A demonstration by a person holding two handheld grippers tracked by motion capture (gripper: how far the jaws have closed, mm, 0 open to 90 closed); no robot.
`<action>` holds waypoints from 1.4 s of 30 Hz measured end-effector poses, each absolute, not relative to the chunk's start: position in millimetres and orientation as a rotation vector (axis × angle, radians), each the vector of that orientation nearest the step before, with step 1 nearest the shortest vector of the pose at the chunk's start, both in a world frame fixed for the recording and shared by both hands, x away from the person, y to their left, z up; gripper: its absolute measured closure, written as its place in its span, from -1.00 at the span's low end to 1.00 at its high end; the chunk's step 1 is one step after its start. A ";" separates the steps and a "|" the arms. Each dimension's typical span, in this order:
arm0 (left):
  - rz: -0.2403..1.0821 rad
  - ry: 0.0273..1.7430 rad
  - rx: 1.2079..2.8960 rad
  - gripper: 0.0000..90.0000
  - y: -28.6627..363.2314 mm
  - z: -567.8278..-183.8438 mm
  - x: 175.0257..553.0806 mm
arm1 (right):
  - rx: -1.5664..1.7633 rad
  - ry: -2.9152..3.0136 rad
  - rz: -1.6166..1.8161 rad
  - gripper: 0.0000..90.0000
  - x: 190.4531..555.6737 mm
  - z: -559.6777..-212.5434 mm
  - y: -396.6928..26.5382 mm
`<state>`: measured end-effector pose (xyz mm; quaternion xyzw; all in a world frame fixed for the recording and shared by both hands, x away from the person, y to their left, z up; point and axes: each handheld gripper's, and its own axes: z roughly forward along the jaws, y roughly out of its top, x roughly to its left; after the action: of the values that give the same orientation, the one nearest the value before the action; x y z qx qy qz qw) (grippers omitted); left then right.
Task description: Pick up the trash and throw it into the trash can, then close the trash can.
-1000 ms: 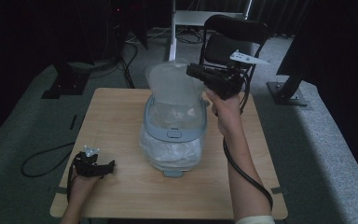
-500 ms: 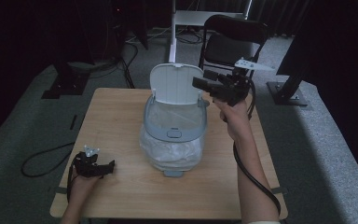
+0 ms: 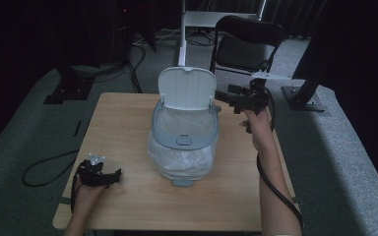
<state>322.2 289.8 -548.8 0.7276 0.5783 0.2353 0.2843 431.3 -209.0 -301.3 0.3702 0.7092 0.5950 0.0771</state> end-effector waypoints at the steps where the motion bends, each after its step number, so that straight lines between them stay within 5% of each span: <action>1: 0.629 1.547 1.947 -0.99 289.8 -548.8 322.2 | 1.114 2.140 1.772 -0.57 432.9 -302.9 -209.5; 42: 0.629 1.547 1.947 -0.99 289.8 -548.7 322.2 | 1.345 2.029 1.858 -0.60 487.1 -289.2 -206.1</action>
<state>322.2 289.8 -548.7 0.7277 0.5782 0.2351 0.2842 487.1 -206.1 -289.2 0.4389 0.6620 0.6062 0.0394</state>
